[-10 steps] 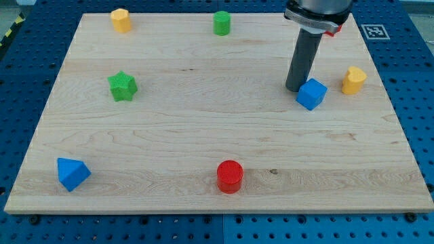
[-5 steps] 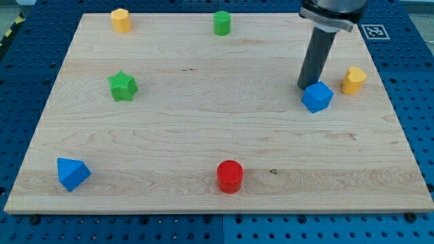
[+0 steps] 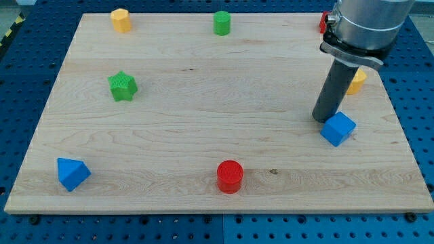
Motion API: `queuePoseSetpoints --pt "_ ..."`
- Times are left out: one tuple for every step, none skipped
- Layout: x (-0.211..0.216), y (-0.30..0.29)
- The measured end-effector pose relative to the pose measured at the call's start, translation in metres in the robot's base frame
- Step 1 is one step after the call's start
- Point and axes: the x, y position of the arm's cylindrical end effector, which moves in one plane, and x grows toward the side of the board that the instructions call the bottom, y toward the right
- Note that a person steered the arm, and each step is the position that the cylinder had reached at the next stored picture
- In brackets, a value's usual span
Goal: Push the blue cube to the bottom right
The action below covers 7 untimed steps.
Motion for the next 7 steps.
queuePoseSetpoints --pt "0.015 0.002" --pt "0.023 0.017" --pt "0.033 0.037" --pt "0.050 0.050" --pt "0.069 0.067" --pt "0.079 0.081" --pt "0.079 0.081"
